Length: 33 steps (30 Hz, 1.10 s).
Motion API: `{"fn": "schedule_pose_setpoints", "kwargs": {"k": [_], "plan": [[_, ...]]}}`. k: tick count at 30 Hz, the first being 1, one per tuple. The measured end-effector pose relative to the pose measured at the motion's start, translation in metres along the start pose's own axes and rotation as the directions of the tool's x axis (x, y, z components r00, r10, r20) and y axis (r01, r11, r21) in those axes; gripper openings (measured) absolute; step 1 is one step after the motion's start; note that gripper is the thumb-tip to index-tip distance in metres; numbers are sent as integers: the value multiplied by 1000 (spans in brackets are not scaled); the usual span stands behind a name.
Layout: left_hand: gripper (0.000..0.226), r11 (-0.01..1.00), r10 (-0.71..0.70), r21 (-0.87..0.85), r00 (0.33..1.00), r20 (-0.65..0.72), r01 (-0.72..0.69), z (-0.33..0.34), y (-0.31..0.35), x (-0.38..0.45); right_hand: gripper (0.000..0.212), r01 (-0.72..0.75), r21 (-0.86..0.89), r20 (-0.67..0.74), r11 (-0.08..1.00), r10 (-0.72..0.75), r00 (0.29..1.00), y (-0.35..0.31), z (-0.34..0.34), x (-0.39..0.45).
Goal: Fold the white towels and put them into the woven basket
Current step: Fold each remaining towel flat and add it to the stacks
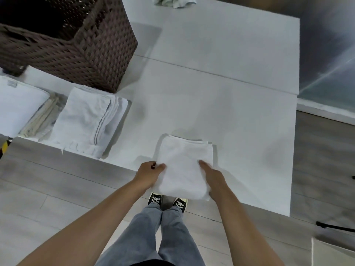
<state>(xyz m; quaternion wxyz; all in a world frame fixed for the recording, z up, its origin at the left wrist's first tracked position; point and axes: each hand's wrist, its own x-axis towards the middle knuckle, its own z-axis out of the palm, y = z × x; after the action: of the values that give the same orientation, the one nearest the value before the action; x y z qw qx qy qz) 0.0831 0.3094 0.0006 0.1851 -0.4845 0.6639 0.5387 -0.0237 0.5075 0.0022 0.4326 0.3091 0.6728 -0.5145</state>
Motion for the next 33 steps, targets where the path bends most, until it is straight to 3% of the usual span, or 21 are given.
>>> {"fn": "schedule_pose_setpoints", "kwargs": {"k": [3, 6, 13, 20, 29, 33], "plan": [[19, 1000, 19, 0, 1000, 10, -19, -7, 4, -12, 50, -44, 36, 71, 998, 41, 997, 4, -2, -4], [23, 998, 59, -31, 998, -14, -60, -19, 10, -22, 54, 22, 4, 79, 1000, -23, 997, -1, 5, -9], [27, 975, 157, -138, 981, -110, -172, -76, 26, -37, 27, 194, -42, 166, 980, -184, 969, -52, 52, -40], [18, 945, 248, -163, 945, -212, -284, -168, 41, -23, 50, 287, -126, 206, 950, -258, 944, -100, 145, -56], [37, 948, 282, -61, 914, -292, -312, -291, 27, 23, 11, 444, -158, 272, 882, -394, 878, -118, 279, -82], [40, 953, 297, 37, 908, -296, -300, -331, 20, 49, 8, 529, -249, 343, 811, -437, 831, -111, 318, -82]]}}
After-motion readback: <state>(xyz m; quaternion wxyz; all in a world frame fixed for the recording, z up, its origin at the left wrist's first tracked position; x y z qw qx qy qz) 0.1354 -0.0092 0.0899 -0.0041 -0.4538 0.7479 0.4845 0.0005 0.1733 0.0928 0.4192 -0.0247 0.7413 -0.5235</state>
